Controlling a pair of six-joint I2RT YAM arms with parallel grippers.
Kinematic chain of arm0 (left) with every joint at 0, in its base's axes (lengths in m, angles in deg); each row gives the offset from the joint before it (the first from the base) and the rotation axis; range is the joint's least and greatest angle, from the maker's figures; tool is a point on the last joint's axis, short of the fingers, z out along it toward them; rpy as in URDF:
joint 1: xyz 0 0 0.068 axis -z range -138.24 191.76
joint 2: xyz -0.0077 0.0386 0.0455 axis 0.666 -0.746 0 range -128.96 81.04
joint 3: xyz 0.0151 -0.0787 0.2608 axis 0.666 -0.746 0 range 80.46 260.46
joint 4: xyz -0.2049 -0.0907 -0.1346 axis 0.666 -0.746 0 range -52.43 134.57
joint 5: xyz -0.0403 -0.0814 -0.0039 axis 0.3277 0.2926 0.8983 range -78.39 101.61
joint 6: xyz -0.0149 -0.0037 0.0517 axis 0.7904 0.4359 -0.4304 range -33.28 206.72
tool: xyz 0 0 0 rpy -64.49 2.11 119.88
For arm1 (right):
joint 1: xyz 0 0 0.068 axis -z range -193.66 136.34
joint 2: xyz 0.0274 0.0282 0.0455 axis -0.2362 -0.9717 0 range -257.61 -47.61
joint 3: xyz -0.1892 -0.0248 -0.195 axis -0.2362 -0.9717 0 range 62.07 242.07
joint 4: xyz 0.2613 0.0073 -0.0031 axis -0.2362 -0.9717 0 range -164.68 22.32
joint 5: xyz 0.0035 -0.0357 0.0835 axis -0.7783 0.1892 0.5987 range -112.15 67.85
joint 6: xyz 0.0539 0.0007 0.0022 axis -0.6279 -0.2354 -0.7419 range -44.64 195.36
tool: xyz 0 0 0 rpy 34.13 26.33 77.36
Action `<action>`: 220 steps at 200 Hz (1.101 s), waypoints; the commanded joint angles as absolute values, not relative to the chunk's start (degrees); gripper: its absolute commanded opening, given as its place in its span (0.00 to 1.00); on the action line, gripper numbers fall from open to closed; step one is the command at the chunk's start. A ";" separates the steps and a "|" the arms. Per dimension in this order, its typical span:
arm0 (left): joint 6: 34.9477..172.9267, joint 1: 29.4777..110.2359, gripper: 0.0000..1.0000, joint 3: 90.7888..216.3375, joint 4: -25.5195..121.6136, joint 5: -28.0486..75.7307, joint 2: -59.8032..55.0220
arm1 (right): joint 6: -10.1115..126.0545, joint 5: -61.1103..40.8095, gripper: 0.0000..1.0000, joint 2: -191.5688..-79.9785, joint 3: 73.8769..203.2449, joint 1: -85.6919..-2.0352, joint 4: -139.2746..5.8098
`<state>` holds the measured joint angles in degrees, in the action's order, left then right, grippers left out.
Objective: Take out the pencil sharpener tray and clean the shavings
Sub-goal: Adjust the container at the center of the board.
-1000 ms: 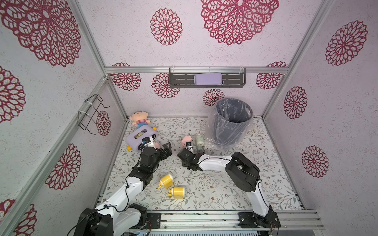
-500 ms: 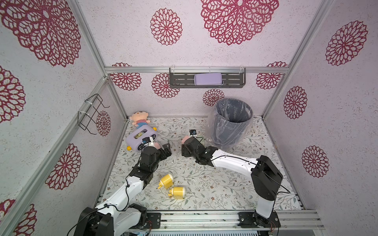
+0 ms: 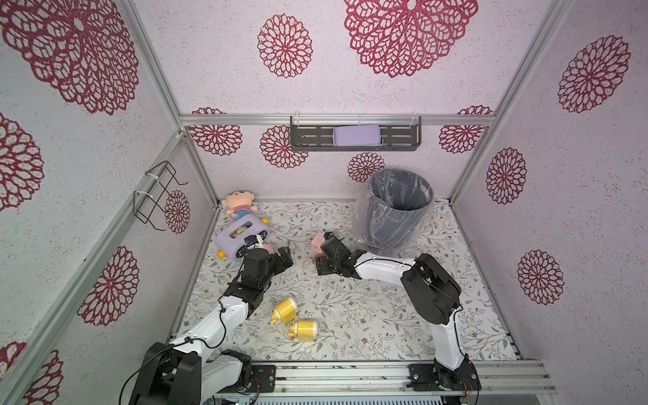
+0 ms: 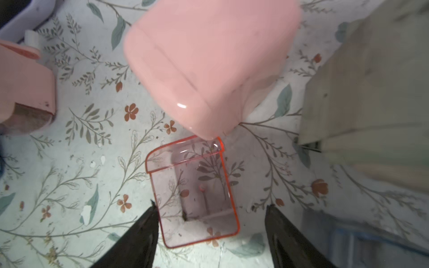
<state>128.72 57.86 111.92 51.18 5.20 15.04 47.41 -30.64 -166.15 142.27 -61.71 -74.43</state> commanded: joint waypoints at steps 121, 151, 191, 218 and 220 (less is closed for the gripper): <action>128.47 57.05 0.97 113.51 51.41 7.13 14.33 | 55.39 -24.58 0.76 -169.10 147.16 -63.04 -73.23; 128.47 57.05 0.97 113.51 51.44 7.22 14.24 | 55.57 -24.12 0.76 -168.21 146.29 -63.97 -72.56; 128.47 57.05 0.98 113.51 51.60 7.38 13.98 | 55.15 -23.30 0.76 -165.88 144.70 -64.76 -71.35; 128.33 57.05 0.97 113.73 51.45 7.38 14.06 | 53.93 -24.37 0.76 -161.34 141.44 -64.81 -69.71; 128.34 57.05 0.97 113.76 51.43 7.37 14.06 | 53.87 -24.70 0.77 -160.86 141.17 -64.77 -69.77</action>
